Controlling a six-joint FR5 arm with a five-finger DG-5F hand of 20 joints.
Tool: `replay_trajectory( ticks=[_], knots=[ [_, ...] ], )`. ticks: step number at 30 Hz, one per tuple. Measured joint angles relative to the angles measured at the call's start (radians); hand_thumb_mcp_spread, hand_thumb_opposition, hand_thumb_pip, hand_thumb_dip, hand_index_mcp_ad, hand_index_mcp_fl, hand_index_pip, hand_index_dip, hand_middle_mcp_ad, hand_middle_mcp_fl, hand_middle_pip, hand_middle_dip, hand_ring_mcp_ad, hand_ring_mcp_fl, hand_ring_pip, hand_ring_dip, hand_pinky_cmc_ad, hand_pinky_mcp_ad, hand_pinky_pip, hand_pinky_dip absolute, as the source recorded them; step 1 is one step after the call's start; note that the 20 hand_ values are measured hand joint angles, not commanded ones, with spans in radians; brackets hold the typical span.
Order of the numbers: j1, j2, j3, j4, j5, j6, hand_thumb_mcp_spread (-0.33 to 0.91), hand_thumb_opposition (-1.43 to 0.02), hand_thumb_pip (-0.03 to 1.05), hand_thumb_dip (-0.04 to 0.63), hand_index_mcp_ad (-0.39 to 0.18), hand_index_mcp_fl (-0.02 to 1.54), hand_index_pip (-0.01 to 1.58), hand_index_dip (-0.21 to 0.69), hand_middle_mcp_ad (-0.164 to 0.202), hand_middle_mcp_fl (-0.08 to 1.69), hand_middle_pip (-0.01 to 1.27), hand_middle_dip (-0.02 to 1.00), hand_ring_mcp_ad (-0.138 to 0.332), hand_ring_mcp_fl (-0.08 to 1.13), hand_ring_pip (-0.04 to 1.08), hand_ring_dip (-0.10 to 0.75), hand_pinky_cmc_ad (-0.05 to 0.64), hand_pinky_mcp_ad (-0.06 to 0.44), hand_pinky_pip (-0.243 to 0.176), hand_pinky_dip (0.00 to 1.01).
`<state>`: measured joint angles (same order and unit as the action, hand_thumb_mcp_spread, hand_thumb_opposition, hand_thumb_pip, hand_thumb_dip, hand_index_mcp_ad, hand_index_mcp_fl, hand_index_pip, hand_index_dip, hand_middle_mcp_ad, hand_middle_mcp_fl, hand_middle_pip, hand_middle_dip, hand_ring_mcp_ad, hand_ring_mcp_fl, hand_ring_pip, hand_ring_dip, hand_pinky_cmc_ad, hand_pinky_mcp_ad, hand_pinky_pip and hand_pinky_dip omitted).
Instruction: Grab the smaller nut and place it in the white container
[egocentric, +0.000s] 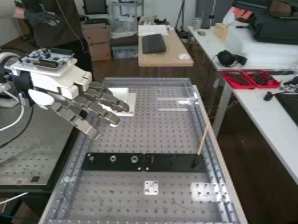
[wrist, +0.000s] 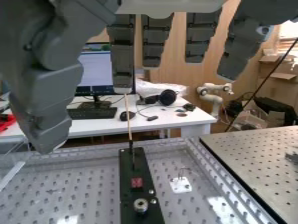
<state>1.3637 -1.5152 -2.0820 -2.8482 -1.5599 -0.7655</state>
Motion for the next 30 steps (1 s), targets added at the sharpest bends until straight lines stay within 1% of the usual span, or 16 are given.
replay_trajectory(
  ticks=[3,5,7,9,10,12,15,17,18,19,20,21,23,26,28,30],
  knots=[
    [0.008,-0.004,-0.023,0.040,0.038,0.000,0.29,-0.80,0.55,0.110,-0.117,0.03,1.00,0.131,-0.010,0.01,0.13,0.29,0.166,0.00,0.09,0.124,0.414,0.314,-0.089,0.33],
    [0.009,-0.010,-0.036,0.059,0.049,0.000,0.30,-0.82,0.55,0.126,-0.120,0.03,1.03,0.134,-0.010,0.01,0.13,0.29,0.169,0.00,0.09,0.124,0.414,0.314,-0.089,0.32],
    [0.008,-0.016,-0.043,0.069,0.049,-0.007,0.33,-0.82,0.55,0.126,-0.126,0.03,1.08,0.134,-0.010,0.01,0.13,0.29,0.169,0.00,0.09,0.124,0.414,0.314,-0.093,0.30],
    [0.000,-0.025,-0.052,0.082,0.035,-0.017,0.32,-0.84,0.55,0.126,-0.133,0.03,1.13,0.136,-0.012,0.01,0.13,0.29,0.166,0.00,0.09,0.124,0.410,0.314,-0.089,0.30],
    [-0.004,-0.027,-0.053,0.085,0.030,-0.019,0.32,-0.83,0.55,0.126,-0.126,0.02,1.14,0.138,-0.012,0.01,0.13,0.29,0.166,0.00,0.09,0.124,0.414,0.314,-0.089,0.30],
    [-0.025,-0.039,-0.058,0.096,-0.006,-0.023,0.33,-0.85,0.55,0.127,-0.138,0.02,1.18,0.138,-0.012,0.01,0.13,0.29,0.169,0.00,0.09,0.124,0.414,0.314,-0.089,0.27],
    [-0.056,-0.056,-0.058,0.105,-0.067,-0.033,0.37,-0.88,0.56,0.154,-0.155,0.02,1.21,0.159,-0.010,0.01,0.13,0.29,0.161,0.00,0.09,0.124,0.410,0.314,-0.089,0.25],
    [-0.076,-0.067,-0.057,0.112,-0.105,-0.041,0.38,-0.89,0.56,0.164,-0.162,0.02,1.22,0.169,-0.012,0.01,0.13,0.29,0.157,0.00,0.09,0.124,0.410,0.314,-0.089,0.23],
    [-0.088,-0.072,-0.058,0.117,-0.129,-0.047,0.38,-0.90,0.56,0.175,-0.164,0.02,1.24,0.188,-0.012,0.01,0.14,0.29,0.157,0.00,0.09,0.124,0.410,0.314,-0.089,0.22],
    [-0.096,-0.075,-0.058,0.121,-0.143,-0.050,0.37,-0.90,0.56,0.187,-0.161,0.02,1.25,0.187,-0.014,0.01,0.13,0.29,0.157,0.00,0.09,0.124,0.410,0.312,-0.089,0.21],
    [-0.106,-0.079,-0.058,0.128,-0.163,-0.054,0.38,-0.90,0.56,0.188,-0.168,0.02,1.25,0.195,-0.014,0.01,0.13,0.29,0.157,0.00,0.09,0.124,0.410,0.312,-0.089,0.21],
    [-0.115,-0.083,-0.060,0.136,-0.181,-0.057,0.38,-0.90,0.56,0.190,-0.162,0.02,1.28,0.204,-0.012,0.01,0.13,0.29,0.159,0.00,0.09,0.124,0.410,0.314,-0.089,0.21],
    [-0.126,-0.088,-0.062,0.147,-0.207,-0.062,0.40,-0.90,0.56,0.190,-0.171,0.02,1.32,0.222,-0.010,0.01,0.13,0.29,0.164,0.00,0.09,0.124,0.410,0.314,-0.089,0.21],
    [-0.148,-0.102,-0.067,0.169,-0.253,-0.074,0.40,-0.91,0.56,0.190,-0.180,0.02,1.40,0.251,-0.012,0.01,0.13,0.29,0.143,0.00,0.09,0.124,0.408,0.314,-0.089,0.20],
    [-0.156,-0.109,-0.071,0.182,-0.270,-0.078,0.42,-0.91,0.56,0.206,-0.176,0.02,1.43,0.264,-0.012,0.01,0.13,0.29,0.143,0.00,0.09,0.124,0.408,0.311,-0.089,0.20],
    [-0.162,-0.115,-0.076,0.197,-0.286,-0.086,0.42,-0.91,0.56,0.206,-0.187,0.02,1.48,0.274,-0.010,0.01,0.13,0.29,0.143,0.00,0.09,0.124,0.408,0.311,-0.089,0.19]
  ],
)
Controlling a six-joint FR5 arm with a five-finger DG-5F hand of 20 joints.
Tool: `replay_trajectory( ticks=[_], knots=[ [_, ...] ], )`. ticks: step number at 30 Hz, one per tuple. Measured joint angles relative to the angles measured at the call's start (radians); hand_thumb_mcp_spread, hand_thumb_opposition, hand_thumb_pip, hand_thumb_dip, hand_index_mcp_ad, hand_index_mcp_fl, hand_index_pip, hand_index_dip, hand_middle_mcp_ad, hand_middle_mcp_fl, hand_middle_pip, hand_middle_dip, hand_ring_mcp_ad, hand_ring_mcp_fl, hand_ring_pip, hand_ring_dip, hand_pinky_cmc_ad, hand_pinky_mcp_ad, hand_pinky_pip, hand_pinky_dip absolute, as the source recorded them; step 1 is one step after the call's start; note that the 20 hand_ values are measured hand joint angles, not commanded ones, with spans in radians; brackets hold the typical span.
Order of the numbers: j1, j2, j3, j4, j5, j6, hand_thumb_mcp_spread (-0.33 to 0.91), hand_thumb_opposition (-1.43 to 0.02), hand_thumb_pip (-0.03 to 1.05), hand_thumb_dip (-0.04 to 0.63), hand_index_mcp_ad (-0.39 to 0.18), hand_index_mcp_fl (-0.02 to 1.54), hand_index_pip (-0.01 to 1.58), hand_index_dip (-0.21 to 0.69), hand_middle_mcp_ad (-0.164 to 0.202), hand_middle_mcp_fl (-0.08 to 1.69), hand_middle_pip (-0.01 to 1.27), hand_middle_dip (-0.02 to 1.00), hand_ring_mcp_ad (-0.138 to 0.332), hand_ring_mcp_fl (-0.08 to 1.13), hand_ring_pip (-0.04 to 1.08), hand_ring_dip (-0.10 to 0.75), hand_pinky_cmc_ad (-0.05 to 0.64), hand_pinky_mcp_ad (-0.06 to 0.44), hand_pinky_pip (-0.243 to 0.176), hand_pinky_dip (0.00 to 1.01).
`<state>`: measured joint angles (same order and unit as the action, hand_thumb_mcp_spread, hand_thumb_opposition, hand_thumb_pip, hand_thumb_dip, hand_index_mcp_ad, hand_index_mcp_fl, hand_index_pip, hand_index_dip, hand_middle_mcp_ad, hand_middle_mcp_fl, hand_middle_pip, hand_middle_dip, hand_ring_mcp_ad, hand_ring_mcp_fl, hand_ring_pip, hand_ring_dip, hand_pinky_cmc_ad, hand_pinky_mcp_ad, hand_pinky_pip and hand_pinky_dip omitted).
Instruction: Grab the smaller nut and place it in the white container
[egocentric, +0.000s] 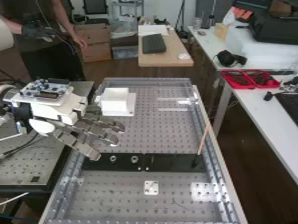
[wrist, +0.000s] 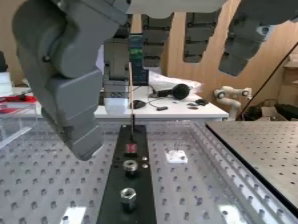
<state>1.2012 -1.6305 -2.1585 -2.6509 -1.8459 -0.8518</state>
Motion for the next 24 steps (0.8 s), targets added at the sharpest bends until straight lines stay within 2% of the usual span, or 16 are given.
replay_trajectory(
  ticks=[3,6,9,15,24],
  knots=[
    [-0.011,-0.016,-0.009,0.025,-0.031,-0.020,0.41,-0.91,0.56,0.206,-0.194,0.02,1.51,0.283,-0.010,0.01,0.13,0.29,0.148,0.00,0.09,0.124,0.407,0.305,-0.093,0.19],
    [-0.024,-0.041,-0.014,0.040,-0.061,-0.038,0.43,-0.91,0.56,0.206,-0.195,0.02,1.54,0.284,-0.014,0.01,0.13,0.29,0.129,0.00,0.09,0.124,0.403,0.300,-0.093,0.19],
    [-0.036,-0.060,-0.017,0.053,-0.085,-0.052,0.43,-0.91,0.56,0.206,-0.194,0.02,1.56,0.284,-0.014,0.01,0.13,0.29,0.129,0.00,0.09,0.124,0.405,0.300,-0.093,0.19],
    [-0.062,-0.097,-0.023,0.091,-0.123,-0.077,0.45,-0.91,0.56,0.206,-0.195,0.02,1.55,0.286,-0.012,0.01,0.13,0.29,0.131,0.00,0.09,0.124,0.394,0.293,-0.089,0.19],
    [-0.089,-0.156,-0.019,0.134,-0.166,-0.089,0.45,-0.91,0.56,0.206,-0.195,0.02,1.55,0.278,-0.014,0.01,0.13,0.29,0.131,0.00,0.09,0.124,0.401,0.293,-0.089,0.19]
  ],
)
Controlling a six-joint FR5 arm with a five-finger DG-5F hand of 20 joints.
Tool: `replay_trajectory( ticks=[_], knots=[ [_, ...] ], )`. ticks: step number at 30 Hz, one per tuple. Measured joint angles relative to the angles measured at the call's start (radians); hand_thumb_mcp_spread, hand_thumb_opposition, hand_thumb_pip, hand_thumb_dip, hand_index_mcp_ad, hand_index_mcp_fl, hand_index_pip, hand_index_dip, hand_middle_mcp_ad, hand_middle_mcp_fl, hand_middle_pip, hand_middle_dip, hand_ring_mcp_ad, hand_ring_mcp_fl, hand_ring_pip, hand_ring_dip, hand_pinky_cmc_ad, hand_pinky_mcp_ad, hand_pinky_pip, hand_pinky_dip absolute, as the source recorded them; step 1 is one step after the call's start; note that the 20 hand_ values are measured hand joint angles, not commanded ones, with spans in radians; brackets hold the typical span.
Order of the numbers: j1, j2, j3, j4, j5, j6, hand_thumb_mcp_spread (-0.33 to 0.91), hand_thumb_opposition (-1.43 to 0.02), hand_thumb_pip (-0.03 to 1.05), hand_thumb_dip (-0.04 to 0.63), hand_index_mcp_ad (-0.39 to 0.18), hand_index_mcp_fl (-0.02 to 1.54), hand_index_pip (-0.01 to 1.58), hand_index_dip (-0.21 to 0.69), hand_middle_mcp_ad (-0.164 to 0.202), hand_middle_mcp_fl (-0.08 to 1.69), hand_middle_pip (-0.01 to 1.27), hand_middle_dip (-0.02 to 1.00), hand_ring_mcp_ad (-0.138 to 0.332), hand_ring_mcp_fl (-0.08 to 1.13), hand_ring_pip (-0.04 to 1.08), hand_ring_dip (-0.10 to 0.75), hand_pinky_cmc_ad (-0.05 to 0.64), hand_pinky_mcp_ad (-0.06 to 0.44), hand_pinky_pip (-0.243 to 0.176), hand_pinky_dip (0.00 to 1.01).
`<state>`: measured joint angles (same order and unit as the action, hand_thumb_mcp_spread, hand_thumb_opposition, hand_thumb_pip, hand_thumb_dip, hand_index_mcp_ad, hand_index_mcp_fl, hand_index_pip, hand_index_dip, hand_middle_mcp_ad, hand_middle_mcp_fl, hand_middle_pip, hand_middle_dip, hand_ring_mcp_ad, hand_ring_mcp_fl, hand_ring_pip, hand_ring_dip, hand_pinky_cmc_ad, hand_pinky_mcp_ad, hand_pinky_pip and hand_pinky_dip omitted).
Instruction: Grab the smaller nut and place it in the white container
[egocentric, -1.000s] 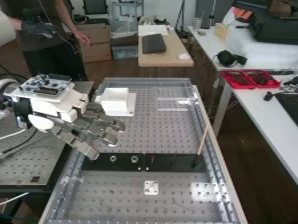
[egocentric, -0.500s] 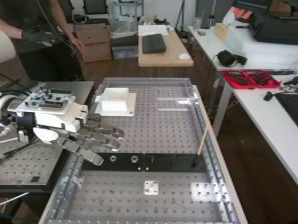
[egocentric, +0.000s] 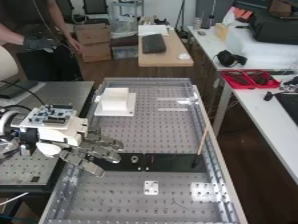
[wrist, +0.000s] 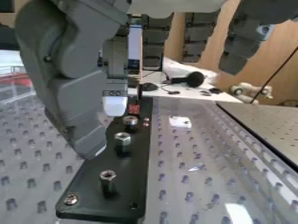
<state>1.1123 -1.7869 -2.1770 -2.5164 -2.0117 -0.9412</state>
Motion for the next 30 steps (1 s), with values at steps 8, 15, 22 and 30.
replay_trajectory(
  ticks=[8,15,22,30],
  knots=[
    [-0.018,-0.028,0.013,0.000,-0.032,-0.015,0.45,-0.91,0.56,0.206,-0.192,0.02,1.54,0.215,-0.012,0.01,0.13,0.29,0.127,0.00,0.09,0.124,0.363,0.291,-0.089,0.19],
    [-0.027,-0.046,0.010,0.012,-0.051,-0.030,0.45,-0.91,0.56,0.206,-0.197,0.02,1.51,0.164,-0.012,0.01,0.13,0.29,0.127,0.00,0.09,0.124,0.367,0.291,-0.089,0.19],
    [-0.033,-0.057,0.008,0.026,-0.055,-0.030,0.45,-0.91,0.56,0.206,-0.195,0.02,1.46,0.138,-0.012,0.01,0.13,0.29,0.127,0.00,0.09,0.124,0.349,0.276,-0.089,0.19],
    [-0.033,-0.077,0.017,0.027,-0.060,-0.032,0.46,-0.91,0.56,0.206,-0.202,0.03,1.45,0.129,-0.016,0.01,0.13,0.29,0.127,0.00,0.09,0.124,0.349,0.278,-0.089,0.19]
  ],
)
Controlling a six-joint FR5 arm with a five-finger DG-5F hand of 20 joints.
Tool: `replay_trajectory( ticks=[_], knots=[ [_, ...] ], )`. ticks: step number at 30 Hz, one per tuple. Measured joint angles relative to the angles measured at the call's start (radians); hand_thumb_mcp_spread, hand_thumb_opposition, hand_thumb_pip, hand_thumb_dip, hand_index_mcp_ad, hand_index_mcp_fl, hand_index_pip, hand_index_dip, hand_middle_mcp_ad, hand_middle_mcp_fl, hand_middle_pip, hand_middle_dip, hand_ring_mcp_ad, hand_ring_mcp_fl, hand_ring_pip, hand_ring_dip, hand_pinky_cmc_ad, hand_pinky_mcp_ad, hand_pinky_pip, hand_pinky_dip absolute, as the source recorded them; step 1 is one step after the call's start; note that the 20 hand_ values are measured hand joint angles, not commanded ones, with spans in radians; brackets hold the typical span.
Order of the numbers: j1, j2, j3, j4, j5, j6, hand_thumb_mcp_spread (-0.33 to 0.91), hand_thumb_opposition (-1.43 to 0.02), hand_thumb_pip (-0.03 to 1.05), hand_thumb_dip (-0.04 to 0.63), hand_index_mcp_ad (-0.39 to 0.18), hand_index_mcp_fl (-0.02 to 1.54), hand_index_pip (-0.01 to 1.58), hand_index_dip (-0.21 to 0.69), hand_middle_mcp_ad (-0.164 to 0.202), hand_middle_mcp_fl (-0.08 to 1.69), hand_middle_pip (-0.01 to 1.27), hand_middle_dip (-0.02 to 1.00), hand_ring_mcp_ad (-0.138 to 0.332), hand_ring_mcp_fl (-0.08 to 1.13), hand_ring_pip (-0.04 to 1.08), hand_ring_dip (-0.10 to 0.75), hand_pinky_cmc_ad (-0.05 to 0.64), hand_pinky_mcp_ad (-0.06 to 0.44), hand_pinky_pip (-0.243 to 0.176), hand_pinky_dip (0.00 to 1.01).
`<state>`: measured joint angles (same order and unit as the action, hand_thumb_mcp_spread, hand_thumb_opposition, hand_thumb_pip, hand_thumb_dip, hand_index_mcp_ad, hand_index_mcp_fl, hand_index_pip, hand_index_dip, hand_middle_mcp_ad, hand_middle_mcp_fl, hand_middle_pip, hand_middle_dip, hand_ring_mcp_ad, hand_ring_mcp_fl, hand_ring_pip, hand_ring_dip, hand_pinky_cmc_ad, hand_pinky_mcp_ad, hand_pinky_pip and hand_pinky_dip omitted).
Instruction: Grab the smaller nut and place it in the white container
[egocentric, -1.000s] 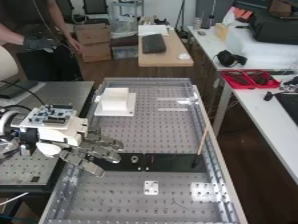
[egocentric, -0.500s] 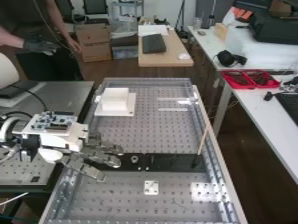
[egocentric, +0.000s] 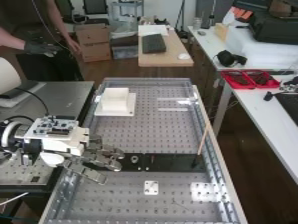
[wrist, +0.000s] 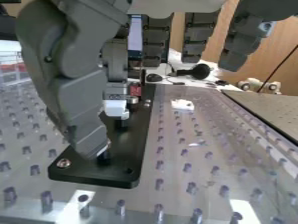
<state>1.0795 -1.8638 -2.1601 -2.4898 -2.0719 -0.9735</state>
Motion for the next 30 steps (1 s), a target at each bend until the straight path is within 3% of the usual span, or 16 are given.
replay_trajectory(
  ticks=[13,20,30],
  knots=[
    [0.001,-0.020,0.010,0.009,-0.002,0.002,0.46,-0.91,0.56,0.206,-0.194,0.10,1.51,0.133,-0.012,0.01,0.13,0.29,0.129,0.00,0.09,0.124,0.333,0.276,-0.089,0.19],
    [0.001,-0.023,0.012,0.002,-0.003,-0.005,0.48,-0.91,0.56,0.206,-0.223,0.19,1.54,0.133,-0.014,0.01,0.14,0.29,0.113,0.00,0.09,0.124,0.333,0.279,-0.089,0.19],
    [0.003,-0.026,0.017,0.000,-0.002,-0.006,0.51,-0.91,0.56,0.204,-0.236,0.18,1.54,0.133,-0.016,0.01,0.14,0.29,0.115,0.00,0.09,0.124,0.332,0.278,-0.089,0.19]
  ],
)
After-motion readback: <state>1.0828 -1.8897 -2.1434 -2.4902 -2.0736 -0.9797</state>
